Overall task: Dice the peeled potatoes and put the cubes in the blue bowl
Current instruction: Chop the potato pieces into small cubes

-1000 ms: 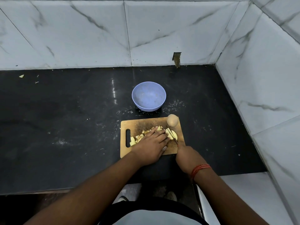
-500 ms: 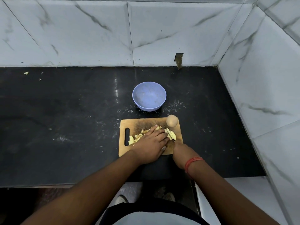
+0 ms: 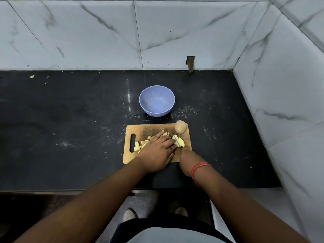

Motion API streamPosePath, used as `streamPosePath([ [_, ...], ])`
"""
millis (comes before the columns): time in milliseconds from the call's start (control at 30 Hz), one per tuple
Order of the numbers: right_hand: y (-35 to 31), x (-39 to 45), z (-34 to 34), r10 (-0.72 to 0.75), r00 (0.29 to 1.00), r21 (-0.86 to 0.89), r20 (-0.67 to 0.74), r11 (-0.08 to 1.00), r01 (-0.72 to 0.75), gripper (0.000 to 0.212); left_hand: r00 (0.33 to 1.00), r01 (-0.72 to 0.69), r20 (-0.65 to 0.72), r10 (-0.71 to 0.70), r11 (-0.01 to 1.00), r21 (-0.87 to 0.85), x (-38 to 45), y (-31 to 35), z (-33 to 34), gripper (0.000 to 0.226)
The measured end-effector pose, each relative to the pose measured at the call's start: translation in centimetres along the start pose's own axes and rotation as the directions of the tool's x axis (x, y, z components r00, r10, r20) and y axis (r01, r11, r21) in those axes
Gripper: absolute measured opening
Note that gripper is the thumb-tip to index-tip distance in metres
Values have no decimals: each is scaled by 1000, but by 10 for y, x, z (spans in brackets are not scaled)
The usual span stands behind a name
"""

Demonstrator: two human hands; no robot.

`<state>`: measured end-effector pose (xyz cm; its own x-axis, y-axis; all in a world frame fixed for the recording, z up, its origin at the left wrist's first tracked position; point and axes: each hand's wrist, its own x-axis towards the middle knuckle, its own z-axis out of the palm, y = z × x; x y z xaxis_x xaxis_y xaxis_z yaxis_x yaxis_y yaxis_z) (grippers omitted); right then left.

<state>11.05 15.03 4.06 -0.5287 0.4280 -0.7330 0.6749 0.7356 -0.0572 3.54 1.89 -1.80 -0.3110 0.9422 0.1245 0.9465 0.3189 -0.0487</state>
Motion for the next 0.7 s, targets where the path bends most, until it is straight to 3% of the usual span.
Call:
streamPosePath([
  [200,20,-8,11,-68,997,-51,-24,996,67,59,997,46,59,-48,998,32,3,8,-8,52],
  [467,84,-37,35,-220,974,-48,-53,975,218,32,992,112,52,-113,994,11,1,17,-8,54],
  [633,96,-50,20,-202,961,299,-187,920,252,17,976,191,117,-183,979,-64,-1,17,-10,57],
  [700,85,-47,13,-209,938,337,-278,893,299,15,966,203,178,-188,976,-73,1,15,-10,62],
])
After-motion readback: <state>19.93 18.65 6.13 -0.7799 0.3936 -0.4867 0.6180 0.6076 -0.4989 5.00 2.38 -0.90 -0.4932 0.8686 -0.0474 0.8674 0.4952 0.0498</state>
